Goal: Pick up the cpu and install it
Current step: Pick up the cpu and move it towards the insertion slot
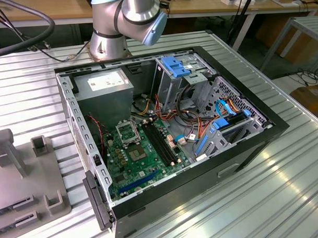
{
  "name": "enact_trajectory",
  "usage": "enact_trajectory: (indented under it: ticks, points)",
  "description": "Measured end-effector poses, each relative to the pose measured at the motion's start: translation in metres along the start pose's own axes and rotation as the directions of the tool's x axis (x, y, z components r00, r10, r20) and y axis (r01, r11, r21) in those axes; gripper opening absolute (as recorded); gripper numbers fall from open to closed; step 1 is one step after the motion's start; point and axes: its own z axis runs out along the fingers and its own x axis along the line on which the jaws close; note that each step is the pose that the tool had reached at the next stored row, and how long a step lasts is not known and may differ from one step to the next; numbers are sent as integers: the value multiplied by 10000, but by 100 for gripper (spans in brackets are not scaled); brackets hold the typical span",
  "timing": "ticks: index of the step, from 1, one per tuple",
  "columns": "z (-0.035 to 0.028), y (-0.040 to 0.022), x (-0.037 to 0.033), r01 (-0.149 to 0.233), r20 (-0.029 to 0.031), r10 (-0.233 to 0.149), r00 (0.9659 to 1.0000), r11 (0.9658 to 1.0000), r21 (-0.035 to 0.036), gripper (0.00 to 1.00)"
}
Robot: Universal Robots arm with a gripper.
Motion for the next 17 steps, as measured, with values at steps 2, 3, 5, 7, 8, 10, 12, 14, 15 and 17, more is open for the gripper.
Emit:
enact_trajectory:
  ticks: [2, 3, 5, 7, 8, 10, 12, 14, 15, 17]
  points:
    - [0, 0, 0, 0, 0, 0, 10000, 10000, 0, 66]
    - [0, 0, 0, 0, 0, 0, 10000, 10000, 0, 66]
    - [2, 0, 0, 0, 1, 0, 10000, 10000, 0, 66]
    - [11, 0, -1, -2, 1, 2, 10000, 10000, 29, 66]
    - [16, 0, 0, -7, -9, 7, 10000, 9999, 133, 66]
    - [34, -1, -1, -11, -20, 12, 10000, 9995, 303, 66]
    - [50, -3, -3, -11, -22, 11, 10000, 9994, 342, 66]
    - [50, -2, -2, -12, -25, 13, 10000, 9994, 344, 66]
    - [57, -2, -2, -12, -22, 13, 10000, 9994, 343, 66]
    - [64, -3, -2, -12, -23, 13, 10000, 9994, 343, 66]
